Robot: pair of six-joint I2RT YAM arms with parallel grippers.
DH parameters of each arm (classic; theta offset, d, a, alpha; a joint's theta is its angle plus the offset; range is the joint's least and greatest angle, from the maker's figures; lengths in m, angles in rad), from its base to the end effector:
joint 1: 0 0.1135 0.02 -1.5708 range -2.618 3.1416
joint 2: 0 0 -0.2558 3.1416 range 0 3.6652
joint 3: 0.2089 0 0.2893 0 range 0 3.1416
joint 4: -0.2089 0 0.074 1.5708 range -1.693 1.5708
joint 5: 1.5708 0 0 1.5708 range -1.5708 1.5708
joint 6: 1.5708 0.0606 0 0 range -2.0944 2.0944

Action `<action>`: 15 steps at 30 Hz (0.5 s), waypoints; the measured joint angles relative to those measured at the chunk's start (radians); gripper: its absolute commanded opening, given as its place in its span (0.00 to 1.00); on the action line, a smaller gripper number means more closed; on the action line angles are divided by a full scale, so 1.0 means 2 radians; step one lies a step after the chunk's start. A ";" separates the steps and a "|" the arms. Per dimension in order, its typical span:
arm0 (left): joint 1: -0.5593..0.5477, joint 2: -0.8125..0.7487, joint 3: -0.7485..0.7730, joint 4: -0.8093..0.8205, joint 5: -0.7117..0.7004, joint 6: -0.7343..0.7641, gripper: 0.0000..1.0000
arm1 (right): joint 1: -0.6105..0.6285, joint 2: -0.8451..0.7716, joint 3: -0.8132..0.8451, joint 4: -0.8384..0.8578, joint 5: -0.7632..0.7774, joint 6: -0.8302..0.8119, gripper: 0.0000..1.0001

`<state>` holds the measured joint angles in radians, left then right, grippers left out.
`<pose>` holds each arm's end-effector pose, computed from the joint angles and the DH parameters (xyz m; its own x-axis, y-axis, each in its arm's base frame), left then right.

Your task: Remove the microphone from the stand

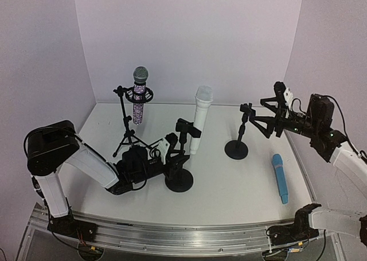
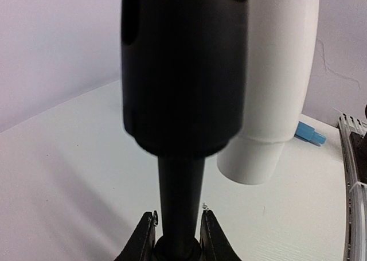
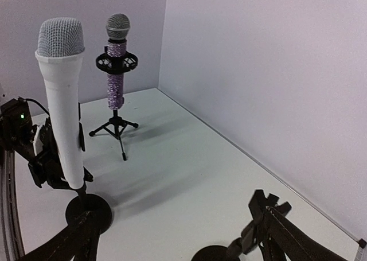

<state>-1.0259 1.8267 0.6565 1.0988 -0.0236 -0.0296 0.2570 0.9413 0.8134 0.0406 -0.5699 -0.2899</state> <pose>0.2006 -0.3282 0.1142 -0.0619 0.0450 -0.9971 0.8413 0.5399 -0.0278 0.2647 0.1034 0.3328 0.1290 -0.2149 -0.9681 -0.7273 0.6431 -0.2397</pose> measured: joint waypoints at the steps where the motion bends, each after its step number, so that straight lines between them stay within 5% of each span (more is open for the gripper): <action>1: -0.007 -0.005 -0.007 0.001 -0.009 0.000 0.00 | 0.013 0.001 0.005 -0.004 0.003 -0.002 0.93; 15: -0.015 0.019 -0.004 0.040 -0.059 -0.041 0.00 | 0.097 0.059 0.034 -0.021 0.025 -0.017 0.93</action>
<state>-1.0555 1.8638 0.6477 1.1796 -0.1410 -0.1115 0.4501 1.0592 0.8809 -0.0017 -0.5200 -0.3244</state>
